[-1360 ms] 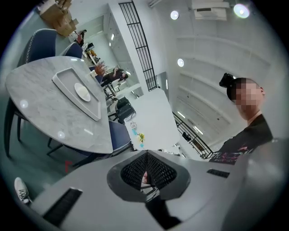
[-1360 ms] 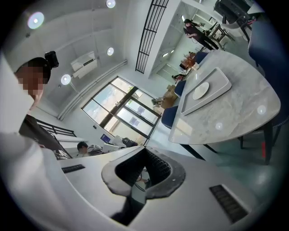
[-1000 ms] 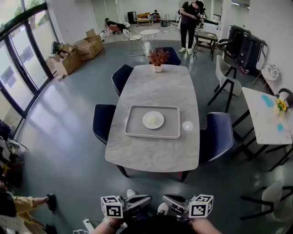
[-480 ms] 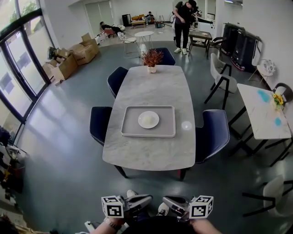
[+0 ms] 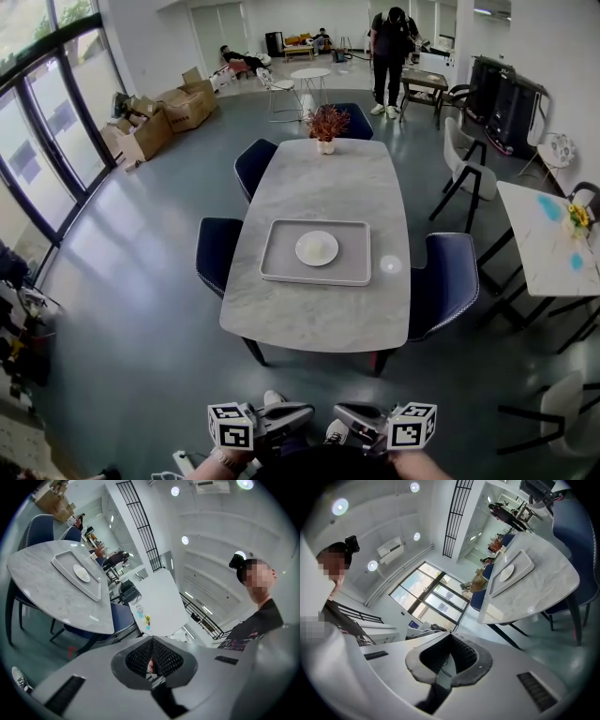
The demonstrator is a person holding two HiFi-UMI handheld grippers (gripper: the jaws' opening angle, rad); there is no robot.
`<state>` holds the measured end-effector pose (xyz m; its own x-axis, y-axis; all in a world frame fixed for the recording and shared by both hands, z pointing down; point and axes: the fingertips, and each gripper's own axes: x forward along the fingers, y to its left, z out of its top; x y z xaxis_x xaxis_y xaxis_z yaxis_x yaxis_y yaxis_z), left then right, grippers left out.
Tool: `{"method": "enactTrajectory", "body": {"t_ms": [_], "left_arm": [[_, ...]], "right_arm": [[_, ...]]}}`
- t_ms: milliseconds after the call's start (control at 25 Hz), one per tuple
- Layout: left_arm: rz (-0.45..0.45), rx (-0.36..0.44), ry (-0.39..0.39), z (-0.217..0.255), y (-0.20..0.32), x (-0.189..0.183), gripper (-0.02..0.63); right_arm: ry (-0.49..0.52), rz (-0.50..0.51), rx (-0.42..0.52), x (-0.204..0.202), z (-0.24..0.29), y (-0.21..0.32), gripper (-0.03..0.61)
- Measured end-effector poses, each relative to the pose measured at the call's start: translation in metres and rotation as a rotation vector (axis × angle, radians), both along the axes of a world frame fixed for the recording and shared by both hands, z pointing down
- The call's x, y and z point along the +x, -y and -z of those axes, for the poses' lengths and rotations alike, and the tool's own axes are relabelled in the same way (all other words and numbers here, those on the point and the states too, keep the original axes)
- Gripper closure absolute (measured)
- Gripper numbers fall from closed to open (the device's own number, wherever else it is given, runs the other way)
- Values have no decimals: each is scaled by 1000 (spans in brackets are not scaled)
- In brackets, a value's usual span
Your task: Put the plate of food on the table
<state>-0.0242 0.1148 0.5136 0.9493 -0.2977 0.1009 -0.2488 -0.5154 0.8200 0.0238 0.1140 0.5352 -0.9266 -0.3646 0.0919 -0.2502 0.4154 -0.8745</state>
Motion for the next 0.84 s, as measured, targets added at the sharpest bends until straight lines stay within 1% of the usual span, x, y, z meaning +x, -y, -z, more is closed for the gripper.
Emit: {"method": "enactTrajectory", "body": {"t_ms": [160, 400, 600, 720, 840], "left_arm": [[4, -9, -6, -2, -1, 1, 606], [-3, -23, -7, -6, -1, 1, 606], [-14, -25, -4, -6, -3, 3, 606], [-17, -27, 11, -9, -6, -2, 606], [-10, -18, 25, -7, -6, -13, 606]], "right_arm": [[-32, 4, -5, 1, -3, 1, 568], [-3, -22, -19, 7, -5, -1, 568], [-5, -26, -20, 8, -5, -2, 568], [-37, -24, -21, 8, -7, -3, 568], [-41, -17, -23, 5, -5, -5, 568]]}}
